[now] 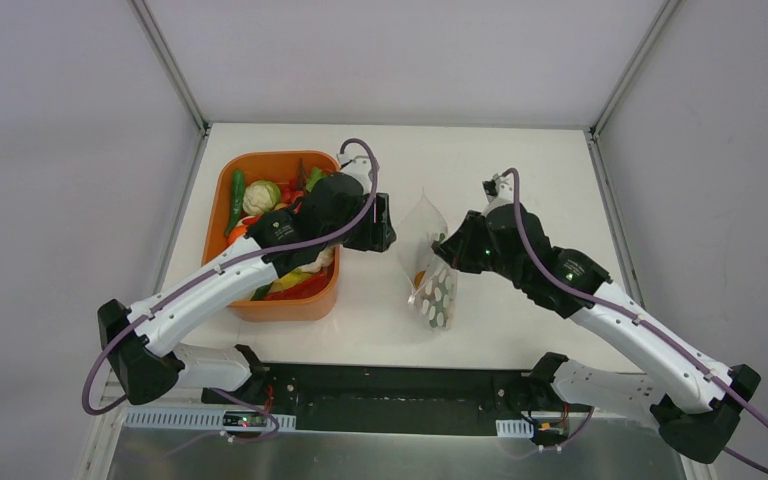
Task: Place the food in the zip-top bag and seal the zipper
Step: Adjust the zipper food storage bag at the center of the board, then pick up the fake fruit from the bin.
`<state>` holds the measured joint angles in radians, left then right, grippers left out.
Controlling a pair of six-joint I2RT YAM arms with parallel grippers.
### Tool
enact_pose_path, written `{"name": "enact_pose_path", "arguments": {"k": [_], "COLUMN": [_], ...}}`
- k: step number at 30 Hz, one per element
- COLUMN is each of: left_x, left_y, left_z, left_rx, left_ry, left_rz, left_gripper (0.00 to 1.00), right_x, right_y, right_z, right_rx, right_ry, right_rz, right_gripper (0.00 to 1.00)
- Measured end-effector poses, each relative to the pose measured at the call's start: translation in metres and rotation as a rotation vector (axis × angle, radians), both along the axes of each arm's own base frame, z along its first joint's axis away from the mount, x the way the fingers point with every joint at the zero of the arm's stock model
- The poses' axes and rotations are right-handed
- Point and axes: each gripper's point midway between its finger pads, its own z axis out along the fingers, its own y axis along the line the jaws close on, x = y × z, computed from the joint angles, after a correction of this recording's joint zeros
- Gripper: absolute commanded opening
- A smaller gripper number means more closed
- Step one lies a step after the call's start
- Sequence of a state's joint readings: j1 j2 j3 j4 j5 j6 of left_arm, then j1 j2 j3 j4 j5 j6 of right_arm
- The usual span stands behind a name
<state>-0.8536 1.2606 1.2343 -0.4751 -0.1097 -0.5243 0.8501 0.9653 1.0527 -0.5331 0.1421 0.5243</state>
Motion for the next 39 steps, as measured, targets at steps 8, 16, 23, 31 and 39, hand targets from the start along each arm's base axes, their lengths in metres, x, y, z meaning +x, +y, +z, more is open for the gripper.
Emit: {"name": "enact_pose_path", "arguments": {"k": [8,16,23,31,39], "left_x": [-0.013,-0.026,-0.007,0.016,0.024], "left_y": [0.010,0.069,0.133,0.207,0.266], "left_z": [0.019,0.045,0.033,-0.003,-0.044], "left_rx": [-0.048,-0.071,0.007,0.150,0.262], "left_ry": [-0.041,-0.163,-0.169,-0.081,0.024], "left_rz": [-0.026,0.076,0.292,0.578,0.879], "left_gripper": [0.86,0.99,0.99,0.99,0.99], "right_x": [0.004,0.006,0.005,0.002,0.001], "right_y": [0.003,0.003,0.010,0.015,0.016], "right_z": [0.000,-0.003,-0.002,-0.002,-0.003], "right_rx": [0.021,0.022,0.050,0.063,0.067], "right_ry": [-0.010,-0.013,-0.018,-0.009,-0.008], "right_rz": [-0.018,-0.024,0.003,0.032,0.037], "right_gripper": [0.00,0.00,0.00,0.00,0.00]}}
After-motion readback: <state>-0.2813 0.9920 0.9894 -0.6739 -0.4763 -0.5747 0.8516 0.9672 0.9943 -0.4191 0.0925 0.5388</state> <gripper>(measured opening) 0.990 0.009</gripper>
